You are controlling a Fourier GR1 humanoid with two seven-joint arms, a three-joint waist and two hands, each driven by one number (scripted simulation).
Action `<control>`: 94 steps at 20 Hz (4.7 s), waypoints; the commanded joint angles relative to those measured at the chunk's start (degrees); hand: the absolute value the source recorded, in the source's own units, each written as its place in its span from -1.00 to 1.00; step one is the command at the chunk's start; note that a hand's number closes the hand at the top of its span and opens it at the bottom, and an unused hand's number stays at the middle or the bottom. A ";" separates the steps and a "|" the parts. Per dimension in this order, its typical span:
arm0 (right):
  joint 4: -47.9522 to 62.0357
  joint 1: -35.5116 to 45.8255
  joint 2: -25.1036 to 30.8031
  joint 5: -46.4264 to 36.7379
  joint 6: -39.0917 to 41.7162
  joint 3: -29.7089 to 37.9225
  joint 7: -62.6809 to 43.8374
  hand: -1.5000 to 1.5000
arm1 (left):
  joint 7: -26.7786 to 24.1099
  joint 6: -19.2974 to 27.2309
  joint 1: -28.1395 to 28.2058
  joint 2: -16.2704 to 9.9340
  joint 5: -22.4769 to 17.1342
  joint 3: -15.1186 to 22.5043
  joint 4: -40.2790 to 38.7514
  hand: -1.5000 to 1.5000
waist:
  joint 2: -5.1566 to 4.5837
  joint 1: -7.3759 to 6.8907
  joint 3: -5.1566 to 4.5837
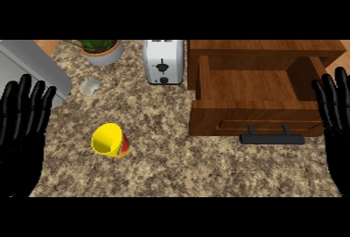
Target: Pick up the cup, place it into the drawer and close the drawer
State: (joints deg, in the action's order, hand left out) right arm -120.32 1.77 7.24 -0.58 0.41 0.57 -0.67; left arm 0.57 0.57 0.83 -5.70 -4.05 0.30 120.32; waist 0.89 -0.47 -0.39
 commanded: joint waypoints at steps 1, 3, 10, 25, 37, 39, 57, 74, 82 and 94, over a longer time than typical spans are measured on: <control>0.33 -4.12 -1.05 -0.32 1.34 -1.11 4.86 -1.00 | -0.22 -3.66 0.68 -0.21 -1.43 3.43 2.09 -1.00 | -0.82 0.55 0.41; 0.01 0.90 0.04 1.31 0.45 1.15 0.95 -1.00 | -0.76 -13.99 -2.56 -5.82 -12.03 1.23 -0.94 -1.00 | -0.93 0.78 0.32; 3.65 0.83 1.85 4.22 5.53 -2.37 -4.68 -1.00 | 4.83 -29.80 -1.97 -13.11 -34.28 -0.93 -12.89 -1.00 | -1.27 0.83 0.30; 13.94 7.58 2.30 5.57 8.53 2.16 0.42 -1.00 | -10.12 -43.79 -16.15 -13.04 -17.39 -6.95 -51.77 -1.00 | -1.11 1.07 0.36; 12.16 12.08 4.81 10.05 10.11 6.74 -5.86 -1.00 | -35.42 -43.58 -22.04 -15.19 2.42 -6.71 -80.28 -1.00 | -1.11 1.23 0.32; 8.69 9.61 1.32 5.09 7.15 1.59 -5.56 -1.00 | -39.91 -41.38 -25.12 -15.20 5.65 -5.93 -86.34 -1.00 | -1.23 1.74 0.27; 13.70 14.96 3.21 7.75 8.75 4.21 -7.61 -1.00 | -57.70 -31.82 -28.89 -9.33 11.72 -2.06 -103.40 -1.00 | -1.57 2.11 0.14; 15.18 15.37 5.54 8.39 11.10 6.21 -5.52 -1.00 | -60.47 -36.21 -32.68 -8.59 12.67 -0.62 -108.39 -1.00 | -2.02 3.10 0.06; 15.21 15.26 5.12 7.27 9.62 6.78 -5.18 -1.00 | -68.12 -31.95 -30.29 -5.78 12.28 0.23 -102.28 1.00 | -1.66 2.03 0.08; 13.11 13.97 5.84 9.22 9.84 8.64 -6.54 -1.00 | -67.05 -7.47 -29.22 -5.81 -3.52 -19.31 -100.62 1.00 | -1.17 1.00 0.15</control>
State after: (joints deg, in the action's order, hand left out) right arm -105.74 16.75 12.73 8.13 10.47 8.28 -6.70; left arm -60.89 -13.33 -29.62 -10.57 -0.93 -10.94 19.26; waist -0.56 0.99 -0.25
